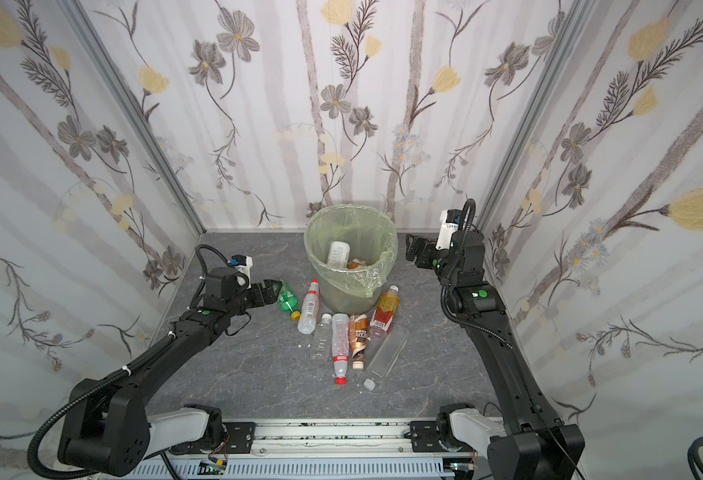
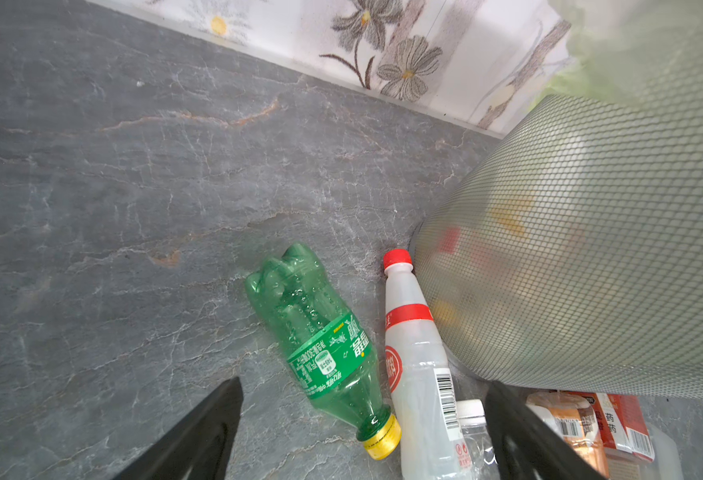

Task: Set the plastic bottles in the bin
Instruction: 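Withdraw the right arm while the left gripper lowers onto the green soda bottle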

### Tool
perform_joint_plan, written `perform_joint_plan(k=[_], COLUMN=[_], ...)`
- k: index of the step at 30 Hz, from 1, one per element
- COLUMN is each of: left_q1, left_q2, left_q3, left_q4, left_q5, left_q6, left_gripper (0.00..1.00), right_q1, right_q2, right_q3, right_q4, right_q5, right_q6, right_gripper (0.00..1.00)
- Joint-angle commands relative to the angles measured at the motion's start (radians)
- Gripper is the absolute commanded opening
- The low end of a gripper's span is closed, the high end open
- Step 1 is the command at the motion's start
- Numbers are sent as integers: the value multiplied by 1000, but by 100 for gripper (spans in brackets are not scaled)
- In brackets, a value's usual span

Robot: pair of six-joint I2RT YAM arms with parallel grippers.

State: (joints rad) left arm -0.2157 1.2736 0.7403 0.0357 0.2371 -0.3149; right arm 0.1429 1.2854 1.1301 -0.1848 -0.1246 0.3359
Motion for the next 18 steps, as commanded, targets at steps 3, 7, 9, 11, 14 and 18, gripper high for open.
perform_joint_plan(k=[3,7,9,11,14,18], left_q1=[-17,-32,-39,-46,-49,-49], left_q2=[67,133,172,212,265,332], left_q3=[17,28,48,71,106,137], left_q4=[34,47,52,52,50,49], left_q5=[-15,-29,-25,-25,-38,-62], left_q6=[-41,-82,-101,-115,-134,-163], left_gripper=[92,92,91,91,90,90], right_q1=[-34,-48,-53,-55,-57,-63], right_q2=[-31,-48,-55,-62,-69,-74], right_q3=[-67,-121,-142,-161,-178,-192], right_q4=[41,45,56,77,91,92], right_q5=[-23,-23,-25,-30,-33,-30], right_q6=[12,14,23,33,41,40], right_gripper=[92,92,92,92,92,92])
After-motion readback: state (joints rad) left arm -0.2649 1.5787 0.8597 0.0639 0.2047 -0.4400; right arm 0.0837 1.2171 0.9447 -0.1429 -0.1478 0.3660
